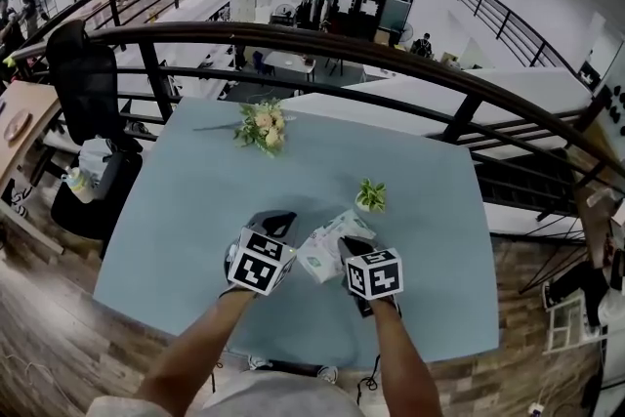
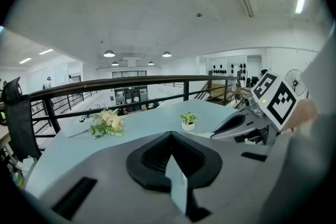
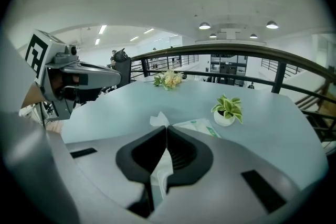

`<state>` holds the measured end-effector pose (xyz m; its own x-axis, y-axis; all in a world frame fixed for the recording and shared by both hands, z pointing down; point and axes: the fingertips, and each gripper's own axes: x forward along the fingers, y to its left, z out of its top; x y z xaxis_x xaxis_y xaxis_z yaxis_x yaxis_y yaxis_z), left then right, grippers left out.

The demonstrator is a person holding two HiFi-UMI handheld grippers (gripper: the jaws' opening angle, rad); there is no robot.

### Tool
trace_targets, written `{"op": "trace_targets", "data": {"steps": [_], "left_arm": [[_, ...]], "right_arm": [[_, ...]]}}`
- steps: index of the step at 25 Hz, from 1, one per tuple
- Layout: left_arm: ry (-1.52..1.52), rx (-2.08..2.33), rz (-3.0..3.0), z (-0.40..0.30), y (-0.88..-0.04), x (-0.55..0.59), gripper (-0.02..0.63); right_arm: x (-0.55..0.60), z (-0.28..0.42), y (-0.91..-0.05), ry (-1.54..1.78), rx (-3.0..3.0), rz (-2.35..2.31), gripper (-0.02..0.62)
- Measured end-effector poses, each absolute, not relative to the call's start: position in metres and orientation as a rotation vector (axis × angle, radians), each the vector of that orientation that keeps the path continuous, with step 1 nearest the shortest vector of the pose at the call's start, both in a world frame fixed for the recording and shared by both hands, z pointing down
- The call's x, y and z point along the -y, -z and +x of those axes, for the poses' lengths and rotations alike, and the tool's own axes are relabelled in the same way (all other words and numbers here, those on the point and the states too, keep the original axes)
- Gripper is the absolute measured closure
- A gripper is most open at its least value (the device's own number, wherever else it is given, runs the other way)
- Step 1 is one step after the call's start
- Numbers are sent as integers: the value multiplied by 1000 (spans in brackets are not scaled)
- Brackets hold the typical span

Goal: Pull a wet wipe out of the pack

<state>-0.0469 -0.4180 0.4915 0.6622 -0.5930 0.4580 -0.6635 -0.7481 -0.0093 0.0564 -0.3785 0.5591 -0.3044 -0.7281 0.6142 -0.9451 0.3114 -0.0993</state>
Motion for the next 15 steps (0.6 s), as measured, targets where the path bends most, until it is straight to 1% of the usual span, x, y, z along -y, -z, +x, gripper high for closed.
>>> {"op": "trace_targets", "data": {"steps": [15], "left_arm": [[-666,1081,2727,-34,-480,407,611]], "right_arm": [[375,67,-538,-583,2195,1503,586]]}}
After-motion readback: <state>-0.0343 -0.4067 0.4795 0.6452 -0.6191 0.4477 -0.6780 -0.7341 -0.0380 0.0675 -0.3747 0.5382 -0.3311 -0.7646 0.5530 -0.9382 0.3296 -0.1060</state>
